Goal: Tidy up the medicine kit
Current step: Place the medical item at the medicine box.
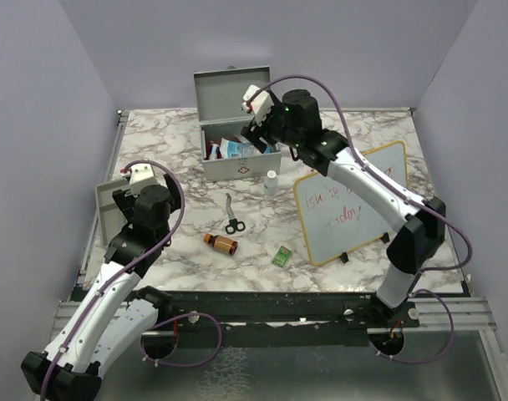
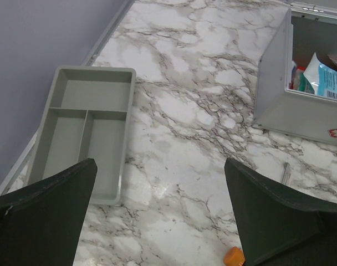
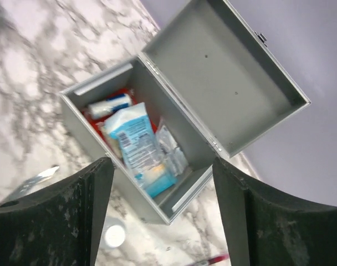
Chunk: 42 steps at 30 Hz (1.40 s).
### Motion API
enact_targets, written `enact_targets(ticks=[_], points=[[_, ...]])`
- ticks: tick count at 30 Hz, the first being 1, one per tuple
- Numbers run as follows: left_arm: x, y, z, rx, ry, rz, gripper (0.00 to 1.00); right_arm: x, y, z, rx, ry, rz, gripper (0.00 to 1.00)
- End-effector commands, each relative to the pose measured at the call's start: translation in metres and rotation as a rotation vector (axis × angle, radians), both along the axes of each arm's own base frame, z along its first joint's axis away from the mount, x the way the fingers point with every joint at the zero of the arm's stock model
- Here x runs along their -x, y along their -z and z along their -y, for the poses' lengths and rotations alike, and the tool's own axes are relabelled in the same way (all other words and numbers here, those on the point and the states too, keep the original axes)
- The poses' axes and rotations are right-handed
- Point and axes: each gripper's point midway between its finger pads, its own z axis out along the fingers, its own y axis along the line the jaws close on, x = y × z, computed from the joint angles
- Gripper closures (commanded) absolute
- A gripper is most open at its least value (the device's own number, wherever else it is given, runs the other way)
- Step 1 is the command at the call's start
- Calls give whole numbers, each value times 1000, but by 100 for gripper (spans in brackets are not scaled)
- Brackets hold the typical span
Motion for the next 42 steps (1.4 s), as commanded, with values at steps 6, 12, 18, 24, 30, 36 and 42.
enact_targets(ticks=[6,12,18,24,30,36,42], points=[[-15,23,40,24,209,-70,1,94,-33,16,-364,-83,-200,0],[-21,42,69,58,351,-140,1,111,-30,56,-500,143,-327,0],[-24,57,89,74,441,-216,6,114,-14,103,-479,446,-429,0],[-34,68,109,137,471,-310,15,124,-5,123,-393,489,-424,0],[-42,96,133,273,450,-420,31,139,-13,138,-437,481,-379,0],[-56,123,154,275,454,-508,42,158,-19,145,-460,442,-390,0],[-66,143,168,152,413,-500,52,169,-25,152,-485,414,-363,3]])
